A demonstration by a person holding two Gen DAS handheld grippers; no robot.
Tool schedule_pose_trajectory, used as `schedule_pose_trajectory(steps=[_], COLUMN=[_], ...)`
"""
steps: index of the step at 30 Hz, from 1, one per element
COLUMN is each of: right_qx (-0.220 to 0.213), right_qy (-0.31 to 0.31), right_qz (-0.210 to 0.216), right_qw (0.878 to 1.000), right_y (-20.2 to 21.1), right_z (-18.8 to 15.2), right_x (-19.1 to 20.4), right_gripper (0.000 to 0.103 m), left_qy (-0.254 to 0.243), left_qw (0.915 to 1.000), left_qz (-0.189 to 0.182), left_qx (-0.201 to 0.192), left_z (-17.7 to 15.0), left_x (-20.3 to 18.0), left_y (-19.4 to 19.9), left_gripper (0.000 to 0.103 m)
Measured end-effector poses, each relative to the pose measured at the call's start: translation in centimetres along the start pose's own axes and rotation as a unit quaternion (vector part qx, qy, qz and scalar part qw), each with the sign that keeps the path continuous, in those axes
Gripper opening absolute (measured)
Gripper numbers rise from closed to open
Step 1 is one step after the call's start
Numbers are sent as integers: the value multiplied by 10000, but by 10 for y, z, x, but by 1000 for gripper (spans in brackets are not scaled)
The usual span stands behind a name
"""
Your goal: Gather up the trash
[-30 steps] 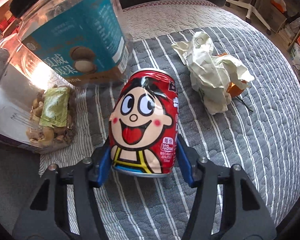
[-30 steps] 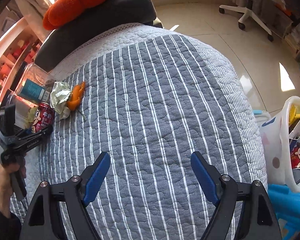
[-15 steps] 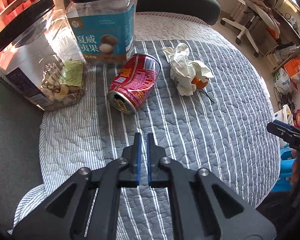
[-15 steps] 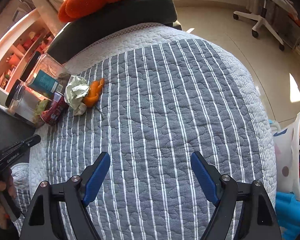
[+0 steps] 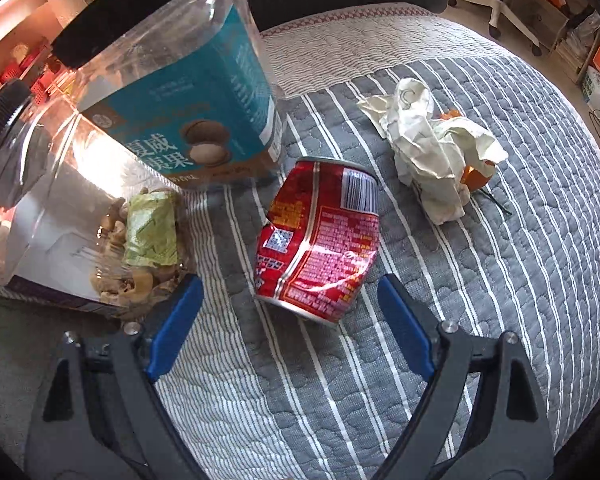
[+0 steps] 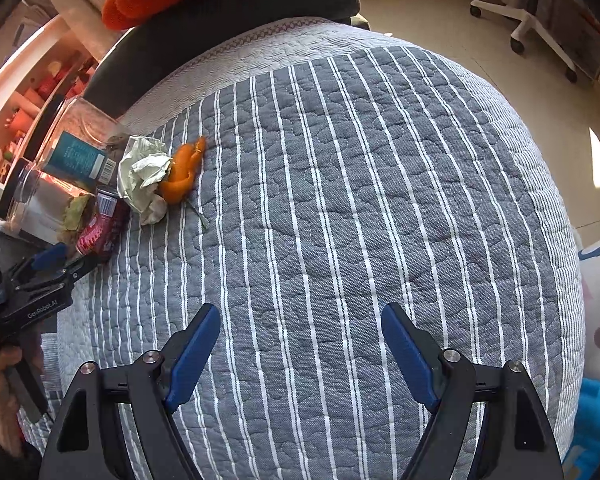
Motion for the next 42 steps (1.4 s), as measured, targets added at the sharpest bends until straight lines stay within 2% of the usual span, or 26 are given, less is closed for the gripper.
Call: schedule_pose_trajectory(steps=[3, 5, 7, 10, 14, 17, 20, 23, 27, 29, 30, 31, 34, 37, 42], right_qx=[-30, -64, -77, -167, -497, -788, -954, -965, -831, -748, -652, -562, -566, -705, -1058], right_qy=[79, 134, 151, 159, 458, 766, 1087, 1243, 1229, 1237, 1293, 1293, 1144, 1167, 1113], right_qz=[-95, -132, -147, -74, 117, 395, 532, 474, 238, 192, 265, 368, 593, 757, 616], right_qw=[9999, 9998, 9997, 9997, 9976, 9932, 9881, 9864, 9887, 9893, 9891, 9893, 9900, 9878, 9862], right_y=[2, 4, 5, 5, 10, 15, 10, -3, -28, -40, -47, -51, -42, -16, 39], right_z=[5, 9, 14, 27, 51, 68, 80, 87, 94, 96, 96, 95, 92, 86, 69], right_x=[-7, -11, -11, -2, 40, 85, 131, 160, 180, 186, 190, 191, 184, 172, 128], right_gripper=[84, 84, 84, 84, 84, 84, 84, 84, 82, 73, 52, 39, 33, 33, 33], left_qy=[24, 198, 435, 740, 983, 1267, 1329, 1474, 1597, 1639, 1654, 1661, 1655, 1588, 1357], left_qw=[9995, 9985, 9958, 9929, 9914, 9890, 9889, 9868, 9852, 9845, 9842, 9840, 9832, 9835, 9853], left_qz=[-249, -467, -804, -936, -844, -731, -574, -550, -542, -548, -560, -561, -609, -645, -715], left_qx=[197, 218, 95, 3, -166, -228, -334, -387, -318, -281, -289, -308, -465, -588, -751], left_z=[11, 16, 19, 17, 0, -19, -42, -55, -66, -71, -71, -70, -59, -49, -34], left_x=[4, 7, 10, 16, 22, 29, 31, 39, 47, 53, 53, 53, 46, 39, 10], left_y=[-22, -33, -36, -30, -1, 21, 40, 47, 48, 47, 48, 50, 61, 69, 87], left_gripper=[89, 85, 68, 66, 63, 63, 63, 63, 63, 63, 63, 63, 63, 63, 63])
Point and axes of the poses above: each gripper's, at about its wrist camera, not at the fingertips, and y roughly against the way its jaws point, x to its left, z to its top, the point moved 5 cm from there along -y, roughly the way its jaws point, and after that the axes turned 11 degrees about -z, right-handed, at the moved point
